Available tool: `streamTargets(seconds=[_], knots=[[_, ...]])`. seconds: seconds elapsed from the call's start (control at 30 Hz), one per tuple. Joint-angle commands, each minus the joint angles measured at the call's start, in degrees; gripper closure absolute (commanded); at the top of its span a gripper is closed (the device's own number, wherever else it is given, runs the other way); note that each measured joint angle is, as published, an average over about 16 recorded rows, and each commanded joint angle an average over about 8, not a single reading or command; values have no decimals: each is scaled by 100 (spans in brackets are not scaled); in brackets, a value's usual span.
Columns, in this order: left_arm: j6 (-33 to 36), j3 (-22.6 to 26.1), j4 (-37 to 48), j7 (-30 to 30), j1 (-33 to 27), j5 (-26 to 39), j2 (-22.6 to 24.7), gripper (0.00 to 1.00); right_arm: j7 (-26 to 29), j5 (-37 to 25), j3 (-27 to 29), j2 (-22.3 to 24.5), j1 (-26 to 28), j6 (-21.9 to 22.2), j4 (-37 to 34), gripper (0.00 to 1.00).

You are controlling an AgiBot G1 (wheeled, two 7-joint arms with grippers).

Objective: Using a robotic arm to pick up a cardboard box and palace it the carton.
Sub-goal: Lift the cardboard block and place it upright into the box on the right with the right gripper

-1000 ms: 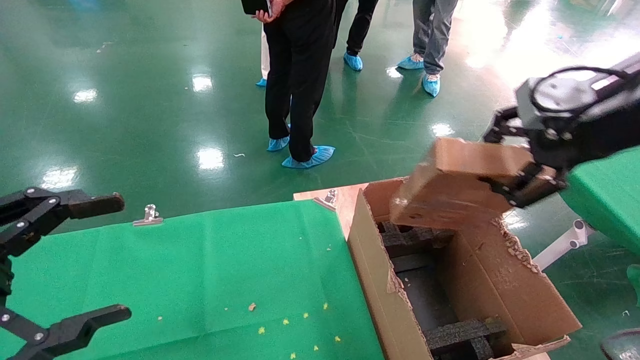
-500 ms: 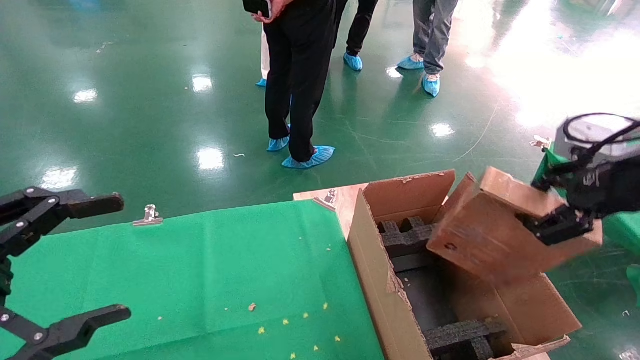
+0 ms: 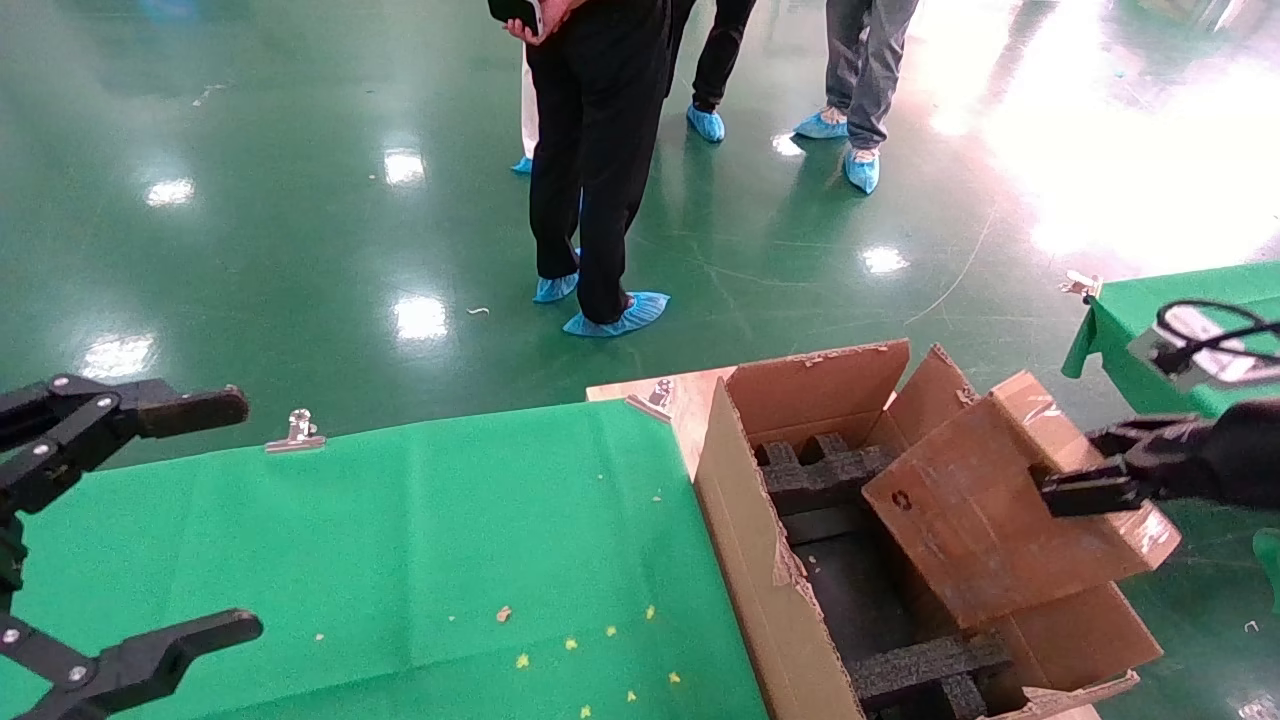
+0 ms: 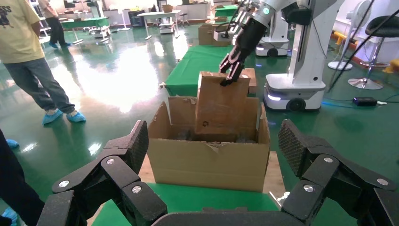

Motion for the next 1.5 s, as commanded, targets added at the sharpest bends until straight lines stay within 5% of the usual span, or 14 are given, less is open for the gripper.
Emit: streamTargets(seconds=[0.03, 0.6, 0.83, 1.07, 1.5], knots=[[0, 0, 0, 0, 0, 0, 0, 0, 283, 33, -38, 214, -78, 265, 247, 100], [-1, 1, 2, 1, 1, -2, 0, 0, 558, 85, -106, 267, -184, 492, 376, 100], [-1, 2, 3, 1, 0, -2, 0, 0, 1769, -121, -330, -12, -371, 829, 366, 100], [-1, 3, 3, 2, 0, -3, -1, 0, 3057, -957, -541, -179, -329, 1223, 854, 100], [-1, 5, 3, 3, -1, -4, -1, 0, 4638, -2232, -783, -296, -305, 1788, 1634, 100]])
